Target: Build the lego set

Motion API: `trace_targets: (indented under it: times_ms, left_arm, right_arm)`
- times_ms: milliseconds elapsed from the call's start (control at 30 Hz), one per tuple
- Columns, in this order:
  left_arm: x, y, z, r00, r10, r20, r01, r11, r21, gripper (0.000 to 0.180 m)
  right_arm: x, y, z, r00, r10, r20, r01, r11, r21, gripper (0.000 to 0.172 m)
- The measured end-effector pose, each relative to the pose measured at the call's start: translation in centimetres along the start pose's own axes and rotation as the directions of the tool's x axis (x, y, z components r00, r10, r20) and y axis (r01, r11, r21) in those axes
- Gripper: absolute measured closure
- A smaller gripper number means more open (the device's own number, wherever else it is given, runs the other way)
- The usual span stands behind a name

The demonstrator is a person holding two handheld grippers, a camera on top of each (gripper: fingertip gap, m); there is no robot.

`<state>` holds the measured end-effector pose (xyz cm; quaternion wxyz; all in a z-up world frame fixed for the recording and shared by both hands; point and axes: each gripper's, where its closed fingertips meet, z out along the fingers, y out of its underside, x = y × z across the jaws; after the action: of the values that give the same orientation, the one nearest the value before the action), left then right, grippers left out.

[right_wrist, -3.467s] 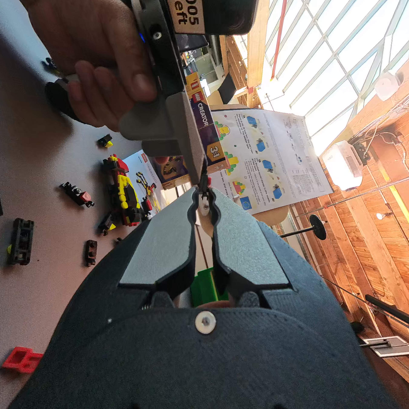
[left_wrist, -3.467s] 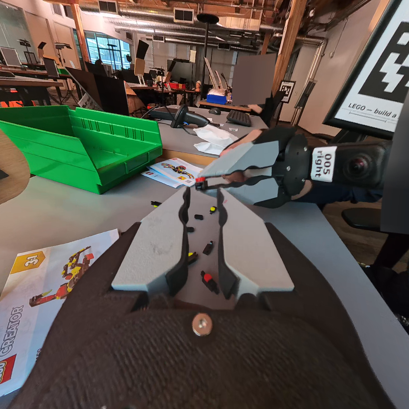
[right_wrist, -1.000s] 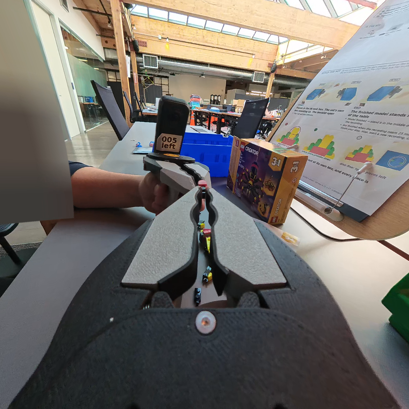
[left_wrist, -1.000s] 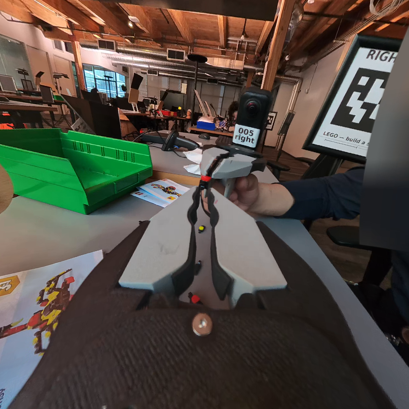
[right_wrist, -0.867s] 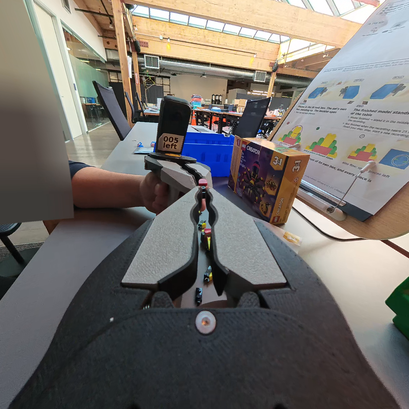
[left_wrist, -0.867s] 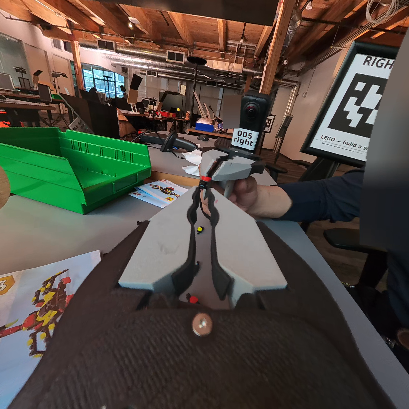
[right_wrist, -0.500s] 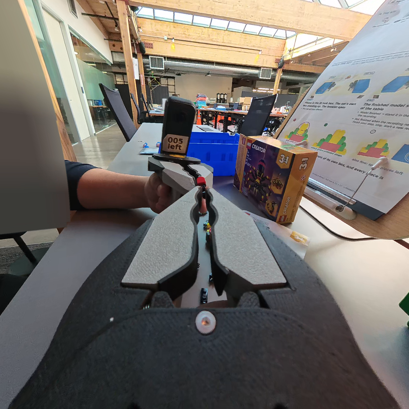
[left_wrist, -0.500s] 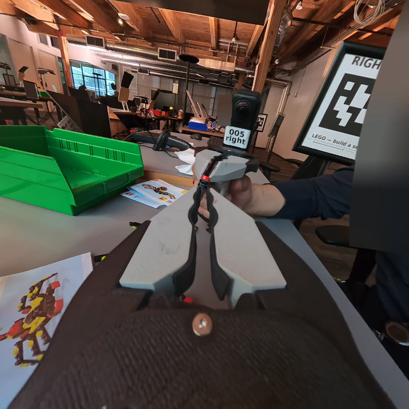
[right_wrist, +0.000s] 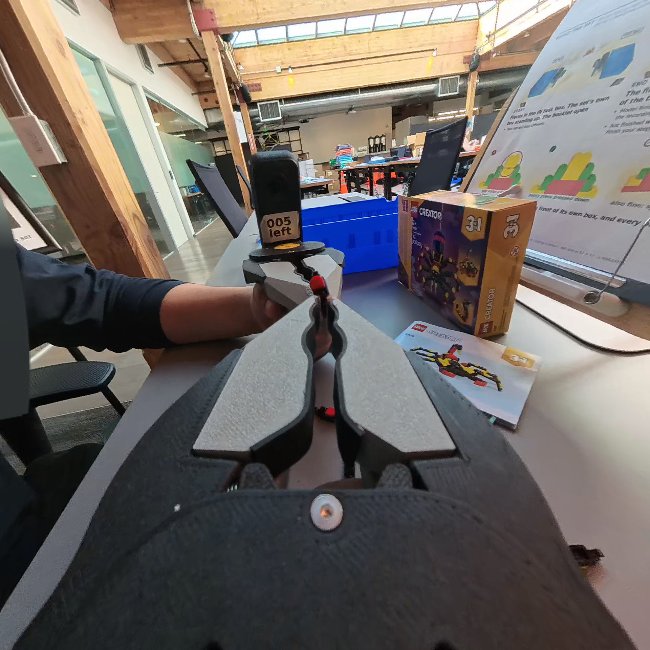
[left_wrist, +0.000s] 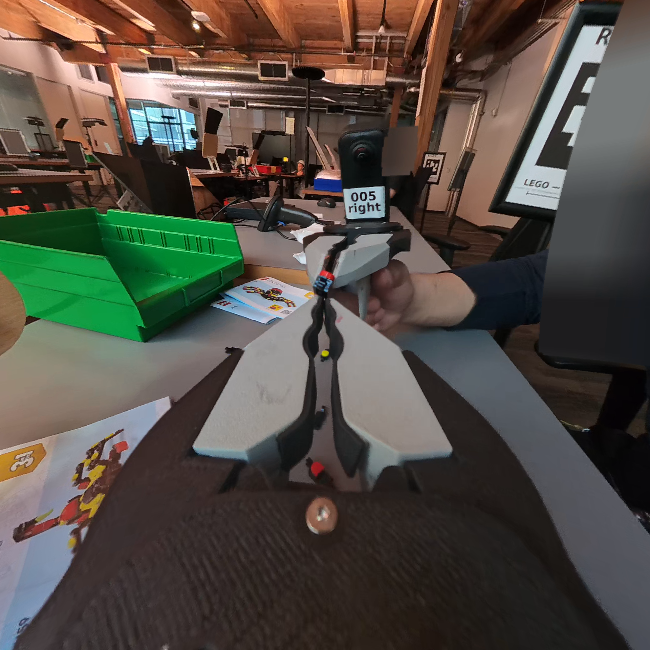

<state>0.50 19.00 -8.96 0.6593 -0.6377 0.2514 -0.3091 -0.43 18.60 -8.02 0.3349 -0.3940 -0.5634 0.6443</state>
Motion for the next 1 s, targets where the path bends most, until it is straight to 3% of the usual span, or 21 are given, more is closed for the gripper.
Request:
trace_targets:
  times_ms: [200,433,767,1000]
  left_arm:
    - [-0.4,0.8,0.2,0.999,0.026,0.030,-0.024,0.999,-0.048,0.180]
    - [-0.8,0.5,0.0,0.996,0.057,0.073,-0.054,0.998,-0.038,0.169]
    - [-0.4,0.0,-0.1,0.998,0.048,0.037,-0.047,0.999,-0.018,0.175]
    - [-0.2,0.5,0.3,1.000,0.000,0.028,0.001,0.998,-0.068,0.175]
  right_arm:
    - [0.4,0.5,0.0,0.998,-0.044,-0.035,0.043,0.998,-0.044,0.172]
    - [0.7,0.6,-0.1,0.998,0.067,-0.002,-0.067,0.997,-0.036,0.172]
    - [0.5,0.8,0.0,0.987,0.154,0.043,-0.152,0.987,-0.042,0.172]
    - [0.7,0.8,-0.2,1.000,-0.008,-0.025,0.007,0.998,-0.063,0.157]
